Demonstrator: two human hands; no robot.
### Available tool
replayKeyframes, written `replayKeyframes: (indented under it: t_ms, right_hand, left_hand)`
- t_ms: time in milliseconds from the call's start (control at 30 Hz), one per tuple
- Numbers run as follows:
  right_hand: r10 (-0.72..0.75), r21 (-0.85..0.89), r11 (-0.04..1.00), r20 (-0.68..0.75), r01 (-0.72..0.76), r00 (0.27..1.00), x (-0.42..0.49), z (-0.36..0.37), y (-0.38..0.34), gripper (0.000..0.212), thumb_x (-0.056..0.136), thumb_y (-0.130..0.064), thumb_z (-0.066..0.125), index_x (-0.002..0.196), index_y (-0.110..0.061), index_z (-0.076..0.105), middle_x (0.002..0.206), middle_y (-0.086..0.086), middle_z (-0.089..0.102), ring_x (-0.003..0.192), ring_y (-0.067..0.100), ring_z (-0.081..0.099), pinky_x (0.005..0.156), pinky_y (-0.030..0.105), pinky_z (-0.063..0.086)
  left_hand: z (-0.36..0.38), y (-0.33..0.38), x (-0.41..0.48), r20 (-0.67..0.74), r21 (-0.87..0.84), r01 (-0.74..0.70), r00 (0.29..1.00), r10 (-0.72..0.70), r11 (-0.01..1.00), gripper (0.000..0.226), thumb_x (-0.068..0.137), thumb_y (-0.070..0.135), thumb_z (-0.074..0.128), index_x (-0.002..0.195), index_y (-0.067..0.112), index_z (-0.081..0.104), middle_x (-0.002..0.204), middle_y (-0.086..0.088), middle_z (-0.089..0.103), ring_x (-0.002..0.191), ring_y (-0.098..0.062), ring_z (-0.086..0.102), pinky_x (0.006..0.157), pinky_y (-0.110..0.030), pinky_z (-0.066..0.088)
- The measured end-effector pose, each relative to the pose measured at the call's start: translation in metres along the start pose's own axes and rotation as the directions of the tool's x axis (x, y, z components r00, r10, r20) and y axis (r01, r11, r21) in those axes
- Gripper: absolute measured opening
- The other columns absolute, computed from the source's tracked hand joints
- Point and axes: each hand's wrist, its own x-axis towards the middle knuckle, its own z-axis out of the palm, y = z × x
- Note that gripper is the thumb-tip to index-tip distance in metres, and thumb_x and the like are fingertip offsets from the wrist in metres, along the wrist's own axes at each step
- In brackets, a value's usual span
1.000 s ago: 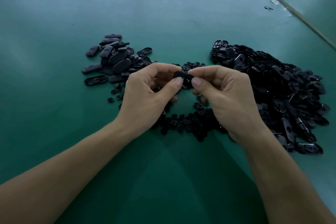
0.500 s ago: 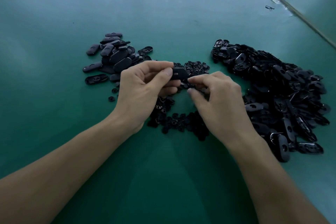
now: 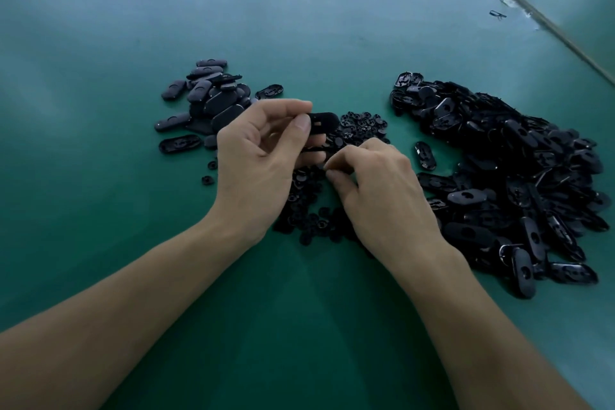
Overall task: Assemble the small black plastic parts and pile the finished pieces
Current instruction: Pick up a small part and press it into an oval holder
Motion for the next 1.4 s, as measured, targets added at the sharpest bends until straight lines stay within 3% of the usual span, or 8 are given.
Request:
replayKeyframes:
  t_ms: [200,433,600,833,1033,1233,1400]
  right_hand:
    - [0.051,0.012,0.999,-0.014,-0.051,0.999,0.000,-0.002,-0.001,0.015,0.098,-0.027,0.062,0.107,-0.019,0.071,0.103,0.002,0.061,0.103,0.021,0.055,0.090,0.032,0.045]
    - [0.053,-0.043,0.998,-0.048,-0.055,0.997,0.001,-0.002,0.003,0.019,0.102,-0.030,0.055,0.105,-0.020,0.070,0.102,0.002,0.060,0.101,0.023,0.053,0.086,0.034,0.041]
    - [0.077,0.173,0.984,-0.157,-0.049,0.985,0.001,-0.005,0.006,0.017,0.104,-0.027,0.050,0.092,-0.019,0.059,0.084,-0.004,0.062,0.078,0.017,0.056,0.069,0.030,0.039]
    - [0.096,0.343,0.939,-0.262,0.000,0.960,0.001,-0.014,0.012,0.013,0.095,-0.013,0.066,0.104,-0.018,0.074,0.083,-0.021,0.064,0.078,-0.002,0.064,0.077,0.003,0.045]
    - [0.087,0.577,0.811,-0.283,0.097,0.955,0.002,-0.015,0.010,0.017,0.091,-0.014,0.074,0.090,-0.030,0.071,0.081,-0.014,0.073,0.078,0.005,0.071,0.075,0.021,0.055]
    - [0.135,0.697,0.716,-0.202,0.046,0.970,0.003,-0.013,0.009,0.014,0.086,-0.014,0.078,0.087,-0.027,0.077,0.077,-0.008,0.074,0.071,0.008,0.068,0.070,0.023,0.054]
    - [0.132,0.703,0.711,-0.153,0.014,0.979,0.002,-0.011,0.007,0.015,0.087,-0.011,0.076,0.088,-0.026,0.076,0.079,-0.008,0.075,0.074,0.010,0.071,0.072,0.026,0.057]
  left_hand:
    - [-0.001,-0.002,0.001,-0.008,0.015,0.053,0.999,-0.053,0.998,0.011,0.097,-0.001,0.061,0.102,0.006,0.068,0.091,-0.012,0.074,0.079,-0.019,0.074,0.068,-0.025,0.059]
    - [-0.002,-0.003,0.001,-0.011,0.003,0.087,0.996,-0.087,0.996,0.012,0.094,-0.002,0.064,0.099,0.007,0.071,0.090,-0.016,0.074,0.077,-0.021,0.075,0.067,-0.024,0.059]
    - [-0.002,-0.003,0.000,0.006,0.008,0.100,0.995,-0.100,0.995,0.013,0.094,-0.003,0.064,0.101,0.007,0.069,0.087,-0.012,0.073,0.078,-0.021,0.076,0.066,-0.025,0.060]
    - [-0.002,-0.001,0.001,0.050,0.052,0.085,0.995,-0.088,0.995,0.017,0.093,-0.004,0.064,0.097,0.011,0.071,0.080,-0.002,0.076,0.079,-0.021,0.076,0.065,-0.024,0.060]
    - [-0.002,-0.003,0.001,0.059,0.082,0.075,0.995,-0.080,0.994,0.021,0.092,-0.005,0.065,0.096,0.014,0.073,0.082,-0.004,0.077,0.080,-0.021,0.077,0.067,-0.025,0.060]
    - [-0.003,-0.005,0.000,0.103,0.092,0.048,0.993,-0.058,0.995,0.020,0.091,-0.005,0.067,0.096,0.013,0.074,0.083,-0.004,0.077,0.079,-0.020,0.076,0.068,-0.026,0.060]
    - [-0.002,-0.003,-0.002,0.169,0.095,0.016,0.985,-0.032,0.995,0.022,0.090,-0.006,0.067,0.097,0.014,0.073,0.085,0.001,0.078,0.079,-0.018,0.076,0.068,-0.024,0.060]
